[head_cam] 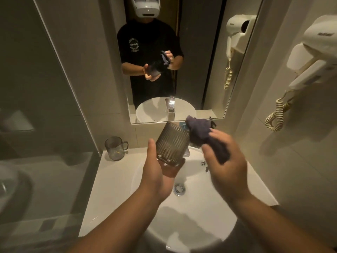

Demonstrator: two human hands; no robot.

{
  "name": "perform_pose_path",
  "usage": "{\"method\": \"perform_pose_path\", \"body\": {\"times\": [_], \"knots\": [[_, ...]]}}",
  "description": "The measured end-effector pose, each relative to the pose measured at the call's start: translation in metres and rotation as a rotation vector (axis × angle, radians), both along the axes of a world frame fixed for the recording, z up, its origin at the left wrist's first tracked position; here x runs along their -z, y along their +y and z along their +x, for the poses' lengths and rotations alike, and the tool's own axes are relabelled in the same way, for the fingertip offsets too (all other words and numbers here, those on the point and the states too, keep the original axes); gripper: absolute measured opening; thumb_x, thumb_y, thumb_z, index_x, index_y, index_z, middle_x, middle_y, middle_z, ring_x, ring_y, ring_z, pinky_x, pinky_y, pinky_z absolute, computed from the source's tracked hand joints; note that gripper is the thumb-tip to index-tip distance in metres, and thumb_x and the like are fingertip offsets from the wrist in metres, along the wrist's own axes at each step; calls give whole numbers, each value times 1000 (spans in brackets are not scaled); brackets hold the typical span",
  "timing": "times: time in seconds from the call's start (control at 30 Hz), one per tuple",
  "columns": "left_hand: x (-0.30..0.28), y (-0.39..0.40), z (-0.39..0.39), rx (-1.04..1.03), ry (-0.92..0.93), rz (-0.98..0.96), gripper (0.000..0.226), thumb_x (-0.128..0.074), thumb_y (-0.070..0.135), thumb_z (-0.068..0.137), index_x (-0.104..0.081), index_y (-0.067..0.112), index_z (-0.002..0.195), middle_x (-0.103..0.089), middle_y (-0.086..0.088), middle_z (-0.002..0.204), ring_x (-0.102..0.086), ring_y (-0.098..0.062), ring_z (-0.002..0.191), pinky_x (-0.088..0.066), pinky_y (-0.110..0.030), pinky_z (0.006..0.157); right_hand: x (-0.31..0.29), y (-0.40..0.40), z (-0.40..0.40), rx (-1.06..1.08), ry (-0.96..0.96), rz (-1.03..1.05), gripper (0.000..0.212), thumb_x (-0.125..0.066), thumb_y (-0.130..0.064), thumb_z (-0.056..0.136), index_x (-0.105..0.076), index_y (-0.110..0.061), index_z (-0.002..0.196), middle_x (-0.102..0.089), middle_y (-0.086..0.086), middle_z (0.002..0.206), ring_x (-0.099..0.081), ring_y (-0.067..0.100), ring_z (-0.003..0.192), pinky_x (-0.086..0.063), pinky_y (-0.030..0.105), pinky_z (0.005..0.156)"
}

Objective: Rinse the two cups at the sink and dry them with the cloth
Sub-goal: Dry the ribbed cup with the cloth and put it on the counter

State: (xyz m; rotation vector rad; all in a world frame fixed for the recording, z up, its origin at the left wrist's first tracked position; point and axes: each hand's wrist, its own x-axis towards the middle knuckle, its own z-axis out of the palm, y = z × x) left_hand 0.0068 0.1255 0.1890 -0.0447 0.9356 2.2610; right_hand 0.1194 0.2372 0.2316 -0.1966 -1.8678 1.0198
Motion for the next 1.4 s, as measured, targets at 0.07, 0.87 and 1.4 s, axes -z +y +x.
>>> {"method": "perform_pose_path", "body": {"times": [0.07,0.87,1.4], "knots": [[-5,1,6,87,58,60,66,-58,62,85,-70,10,123,-68,-21,126,-70,-30,107,-59,-39,82,15,-10,-4,-40,-7,235,30,-68,-23,83,-63,-13,111,-57,7,130,-53,17,125,-45,31,102],[-25,2,0,335,310,-20,58,-40,63,97,-62,23,133,-65,-15,133,-61,-31,125,-54,-40,94,13,-16,-14,-76,38,510,36,-54,-26,95,-57,-9,127,-47,17,143,-36,33,140,-37,49,110],[-16,3,-5,147,416,-270,59,-29,61,100,-66,22,123,-75,-10,114,-71,-25,107,-56,-45,92,20,-17,-17,-72,-88,106,44,-48,-34,94,-48,-32,138,-40,-12,149,-38,5,137,-41,19,105]]}}
